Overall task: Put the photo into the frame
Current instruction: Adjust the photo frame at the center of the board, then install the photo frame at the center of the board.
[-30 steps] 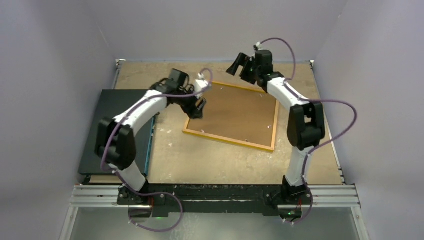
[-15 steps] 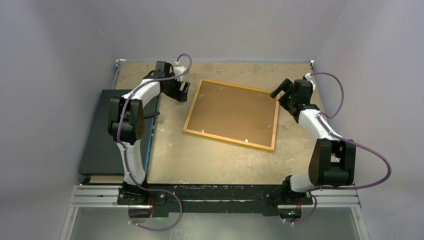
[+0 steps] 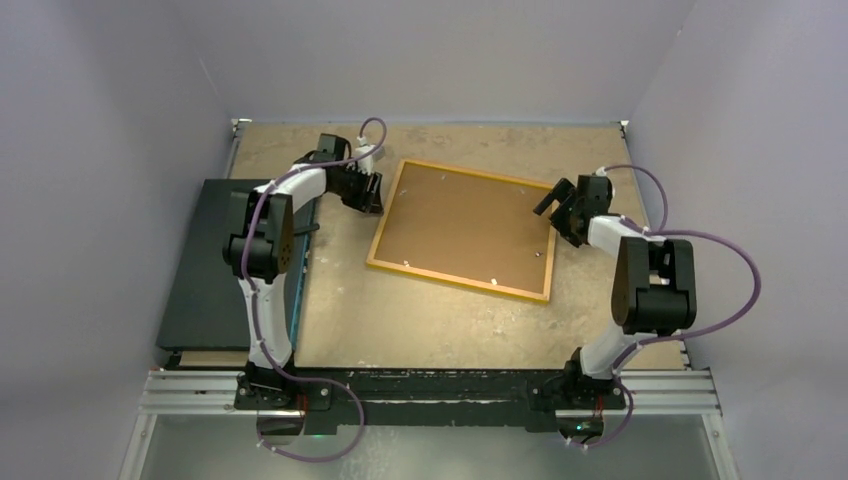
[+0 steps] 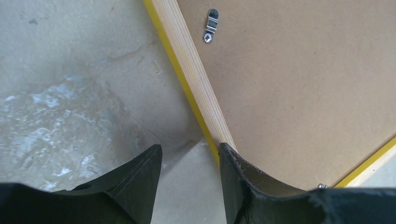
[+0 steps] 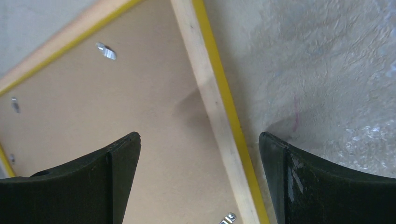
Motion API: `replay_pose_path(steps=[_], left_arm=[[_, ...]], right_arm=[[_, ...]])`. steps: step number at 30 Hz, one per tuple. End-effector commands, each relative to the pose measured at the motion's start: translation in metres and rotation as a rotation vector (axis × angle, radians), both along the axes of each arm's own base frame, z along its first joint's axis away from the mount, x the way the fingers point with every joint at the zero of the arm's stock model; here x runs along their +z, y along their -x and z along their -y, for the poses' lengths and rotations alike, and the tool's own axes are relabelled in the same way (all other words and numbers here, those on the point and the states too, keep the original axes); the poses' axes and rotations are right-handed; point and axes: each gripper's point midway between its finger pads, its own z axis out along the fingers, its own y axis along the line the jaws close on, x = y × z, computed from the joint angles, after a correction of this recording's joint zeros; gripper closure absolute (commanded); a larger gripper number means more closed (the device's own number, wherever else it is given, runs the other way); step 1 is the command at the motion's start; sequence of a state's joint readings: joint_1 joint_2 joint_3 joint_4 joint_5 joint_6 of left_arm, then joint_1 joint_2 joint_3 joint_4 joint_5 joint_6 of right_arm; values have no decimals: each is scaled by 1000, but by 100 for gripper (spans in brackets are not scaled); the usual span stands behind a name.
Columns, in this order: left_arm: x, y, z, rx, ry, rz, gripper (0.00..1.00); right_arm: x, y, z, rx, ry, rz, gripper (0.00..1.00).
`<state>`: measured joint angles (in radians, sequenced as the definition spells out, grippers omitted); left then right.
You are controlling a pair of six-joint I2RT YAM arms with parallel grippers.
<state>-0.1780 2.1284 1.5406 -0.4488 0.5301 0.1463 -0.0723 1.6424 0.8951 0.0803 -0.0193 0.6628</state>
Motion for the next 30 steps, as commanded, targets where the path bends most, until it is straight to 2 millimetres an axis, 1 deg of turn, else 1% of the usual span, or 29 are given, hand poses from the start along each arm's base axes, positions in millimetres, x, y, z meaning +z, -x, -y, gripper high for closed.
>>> replay_pose_path(steps=[1, 4, 10, 14, 17, 19, 21, 23, 25, 27, 28, 30], left_arm=[[-12, 35, 10, -66, 49, -84, 55], [-19, 63, 15, -137, 26, -113, 58], [-39, 126, 27, -291, -25, -177, 61], [-46, 166, 29, -359, -25, -237, 64], [-46, 185, 26, -376, -28, -258, 64], [-40, 190, 23, -376, -24, -260, 64], [-30, 191, 21, -371, 4, -264, 64], [-18, 188, 19, -361, 27, -259, 62], [-8, 178, 14, -337, 41, -237, 60], [1, 165, 10, -295, 62, -212, 57], [4, 158, 9, -275, 72, -200, 56], [7, 141, 9, -221, 87, -174, 54]], right_arm=[[3, -17, -3, 24, -23, 38, 1], [1, -20, -9, 48, -43, 41, 1], [3, -25, -16, 97, -61, 54, 1], [1, -26, -22, 143, -77, 50, 1], [0, -25, -20, 133, -68, 40, 1], [4, -26, -13, 106, -37, 40, 1], [14, -29, 0, 62, 20, 48, 1], [33, -34, 17, -8, 95, 82, 1], [52, -34, 24, -50, 121, 123, 1], [69, -32, 23, -71, 127, 164, 1], [75, -31, 18, -68, 119, 179, 1], [84, -30, -2, -34, 94, 214, 1]])
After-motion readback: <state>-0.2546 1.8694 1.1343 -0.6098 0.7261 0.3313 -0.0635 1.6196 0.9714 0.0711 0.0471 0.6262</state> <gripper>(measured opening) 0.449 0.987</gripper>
